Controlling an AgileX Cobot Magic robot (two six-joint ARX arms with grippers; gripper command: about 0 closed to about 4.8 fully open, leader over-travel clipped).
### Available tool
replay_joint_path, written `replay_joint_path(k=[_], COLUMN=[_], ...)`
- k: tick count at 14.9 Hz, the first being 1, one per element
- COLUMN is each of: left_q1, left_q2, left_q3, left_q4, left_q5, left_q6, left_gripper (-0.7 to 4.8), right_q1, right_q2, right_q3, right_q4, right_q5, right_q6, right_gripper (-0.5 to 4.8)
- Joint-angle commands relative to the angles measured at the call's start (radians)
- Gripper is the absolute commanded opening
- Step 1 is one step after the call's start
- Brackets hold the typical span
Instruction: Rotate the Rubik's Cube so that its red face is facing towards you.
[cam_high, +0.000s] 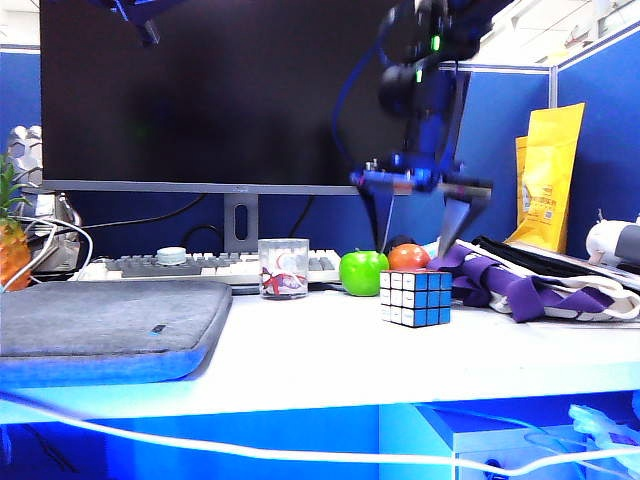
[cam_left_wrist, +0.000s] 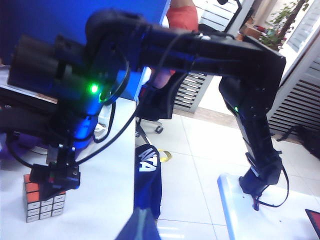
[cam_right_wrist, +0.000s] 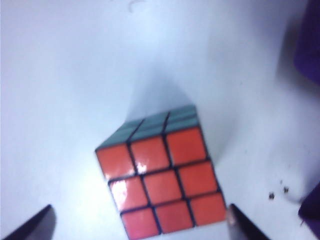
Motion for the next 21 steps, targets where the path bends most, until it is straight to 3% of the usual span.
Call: replay_joint_path(k=[1, 4, 11, 18, 19, 20, 21], left_q1=[0.000, 0.000, 0.000, 0.000, 0.000, 0.000, 0.000], left_q2=[-0.005, -0.005, -0.005, -0.004, -0.004, -0.004, -0.004], left_q3=[0.001, 0.001, 0.001, 0.001, 0.001, 0.001, 0.001], left_q4=[-0.085, -0.171, -0.189, -0.191, -0.192, -0.193, -0.193], left_q5=[0.015, 0.015, 0.019, 0.019, 0.019, 0.019, 0.019], left_q6=[0.089, 0.183, 0.215, 0.241, 0.241, 0.241, 0.241], left_gripper=[-0.06, -0.05, -0.06, -0.05, -0.05, -0.05, -0.05], right_q1=[0.003, 0.002, -0.002, -0.018, -0.019, -0.019, -0.019], right_q2=[0.004, 0.005, 0.027, 0.066, 0.067, 0.069, 0.070], right_q3=[-0.007, -0.009, -0.035, -0.035, -0.035, -0.035, -0.035], right_q4=[-0.077, -0.061, 0.051, 0.032, 0.019, 0.009, 0.000], right_q5=[0.018, 0.053, 0.041, 0.047, 0.048, 0.049, 0.050], right_q6=[-0.014, -0.030, -0.077, -0.106, -0.107, -0.111, -0.111], right_gripper=[4.79, 4.79, 4.79, 4.79, 3.87, 2.24, 0.95])
